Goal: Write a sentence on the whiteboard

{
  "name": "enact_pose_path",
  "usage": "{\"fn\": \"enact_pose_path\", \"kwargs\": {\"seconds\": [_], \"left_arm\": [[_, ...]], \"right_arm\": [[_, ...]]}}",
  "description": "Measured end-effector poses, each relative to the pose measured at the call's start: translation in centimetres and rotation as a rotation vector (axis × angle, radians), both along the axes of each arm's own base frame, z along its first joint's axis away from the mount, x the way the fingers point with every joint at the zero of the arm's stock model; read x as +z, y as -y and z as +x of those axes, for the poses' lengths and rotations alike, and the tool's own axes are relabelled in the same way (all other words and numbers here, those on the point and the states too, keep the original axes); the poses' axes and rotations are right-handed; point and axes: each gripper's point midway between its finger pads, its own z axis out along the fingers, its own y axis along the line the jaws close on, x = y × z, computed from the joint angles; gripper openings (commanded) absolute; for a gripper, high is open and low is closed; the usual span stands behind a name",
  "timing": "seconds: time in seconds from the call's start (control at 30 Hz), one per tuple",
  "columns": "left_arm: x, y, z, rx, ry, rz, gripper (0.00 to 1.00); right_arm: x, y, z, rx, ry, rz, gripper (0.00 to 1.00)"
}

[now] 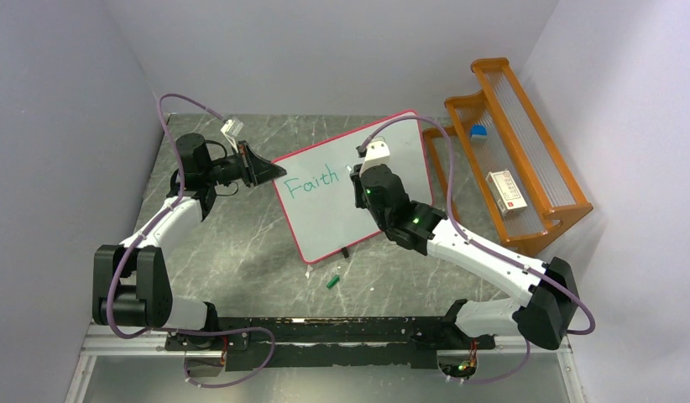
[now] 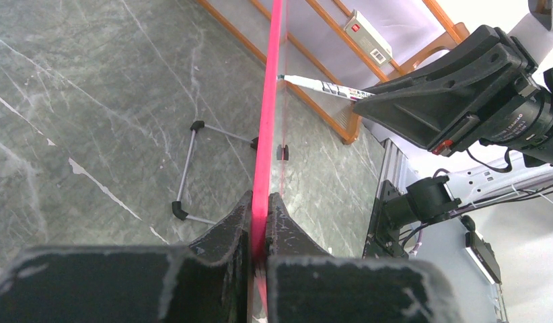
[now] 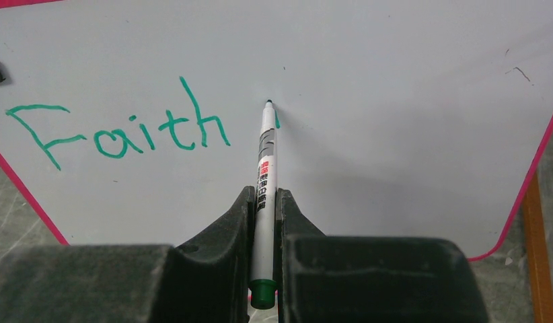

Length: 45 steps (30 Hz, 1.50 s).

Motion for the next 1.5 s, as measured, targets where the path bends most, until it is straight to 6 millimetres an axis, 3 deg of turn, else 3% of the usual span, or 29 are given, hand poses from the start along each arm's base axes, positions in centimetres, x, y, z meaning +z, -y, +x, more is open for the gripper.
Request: {"fn": "enact_pose_path", "kwargs": {"seconds": [0.67,1.5], "left_arm": [[0.0,0.0,0.0,-0.001,0.001,0.000,0.05],[0.0,0.0,0.0,-0.001,0.001,0.000,0.05]], "right_arm": [[1.2,0.4,-0.2,-0.006,0.022,0.021,0.00],[0.0,1.1,0.1,-0.023,-0.002,-0.008,0.00]]}}
